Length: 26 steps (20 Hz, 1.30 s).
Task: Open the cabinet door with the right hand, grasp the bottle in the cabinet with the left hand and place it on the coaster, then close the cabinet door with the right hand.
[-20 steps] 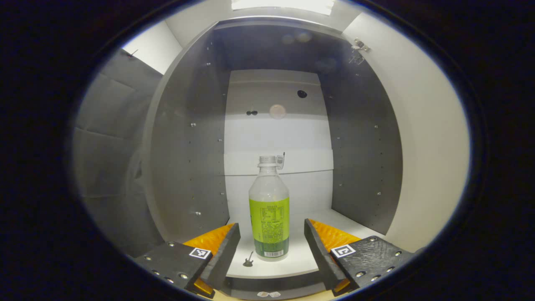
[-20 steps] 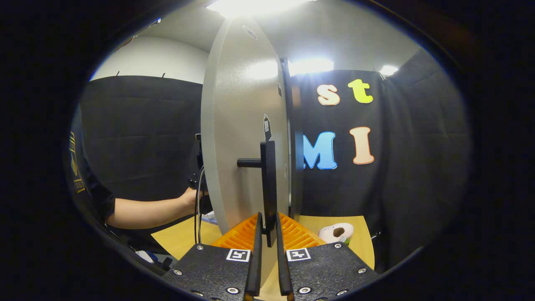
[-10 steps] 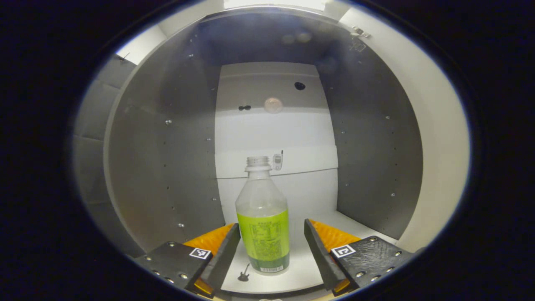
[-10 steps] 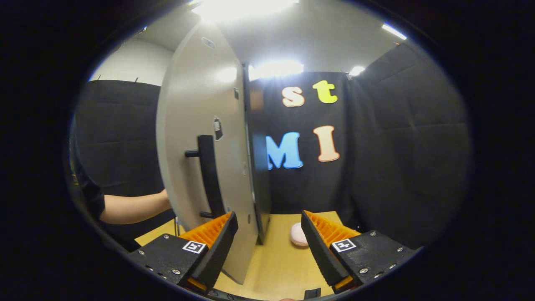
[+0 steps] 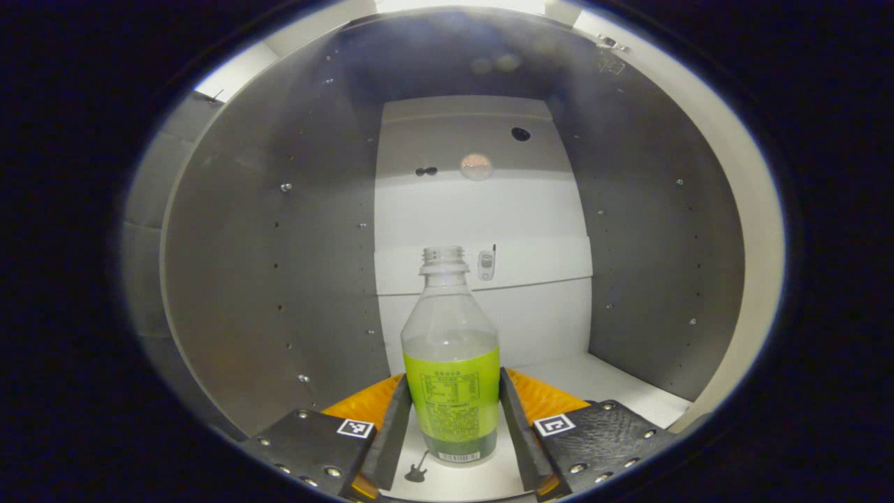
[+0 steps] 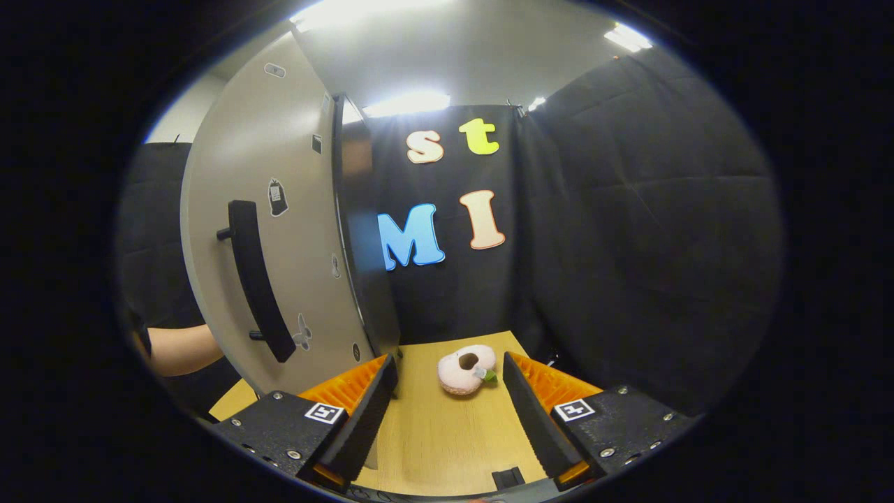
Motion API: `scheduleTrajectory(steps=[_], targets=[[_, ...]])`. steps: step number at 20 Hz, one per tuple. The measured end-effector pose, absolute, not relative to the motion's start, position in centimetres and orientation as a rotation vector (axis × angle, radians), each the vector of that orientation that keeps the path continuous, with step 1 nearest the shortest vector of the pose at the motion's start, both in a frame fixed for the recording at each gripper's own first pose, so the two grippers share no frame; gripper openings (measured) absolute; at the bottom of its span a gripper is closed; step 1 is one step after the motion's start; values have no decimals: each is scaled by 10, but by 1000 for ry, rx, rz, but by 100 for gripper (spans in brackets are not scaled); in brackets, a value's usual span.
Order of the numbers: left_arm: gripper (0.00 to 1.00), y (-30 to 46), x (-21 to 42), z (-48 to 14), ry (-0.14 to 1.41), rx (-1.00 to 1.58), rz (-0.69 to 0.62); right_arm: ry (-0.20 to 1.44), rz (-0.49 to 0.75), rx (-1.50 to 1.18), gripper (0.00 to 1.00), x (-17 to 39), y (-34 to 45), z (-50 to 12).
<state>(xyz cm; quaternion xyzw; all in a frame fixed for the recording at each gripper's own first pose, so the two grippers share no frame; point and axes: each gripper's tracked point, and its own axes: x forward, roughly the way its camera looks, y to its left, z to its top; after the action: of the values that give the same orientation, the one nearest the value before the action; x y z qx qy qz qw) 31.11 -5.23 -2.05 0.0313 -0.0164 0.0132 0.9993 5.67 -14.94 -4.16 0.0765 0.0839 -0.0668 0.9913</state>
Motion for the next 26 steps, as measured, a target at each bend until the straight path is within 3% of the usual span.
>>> scheduleTrajectory(steps=[1,2,5,6,10,13,16,21,26], targets=[[60,-52,309,-19,-29,64,32,173,-142,149,94,58,-153,-44],[71,-52,306,-16,-29,57,33,173,-155,145,94,60,-158,-45],[58,-43,291,-6,-43,21,48,162,-169,158,94,71,-169,-46],[65,-38,282,1,-53,14,56,158,-168,163,94,77,-173,-46],[61,-25,215,24,-105,7,89,115,-171,146,94,112,-195,-43],[70,-22,157,43,-141,38,128,78,-147,148,94,145,-202,-42],[70,-21,95,52,-174,59,188,50,-75,152,94,180,-194,-44],[70,-16,-7,27,-183,138,325,56,15,123,94,237,-182,-63],[71,-33,-73,-34,-195,239,382,83,-68,117,94,251,-197,-83]])
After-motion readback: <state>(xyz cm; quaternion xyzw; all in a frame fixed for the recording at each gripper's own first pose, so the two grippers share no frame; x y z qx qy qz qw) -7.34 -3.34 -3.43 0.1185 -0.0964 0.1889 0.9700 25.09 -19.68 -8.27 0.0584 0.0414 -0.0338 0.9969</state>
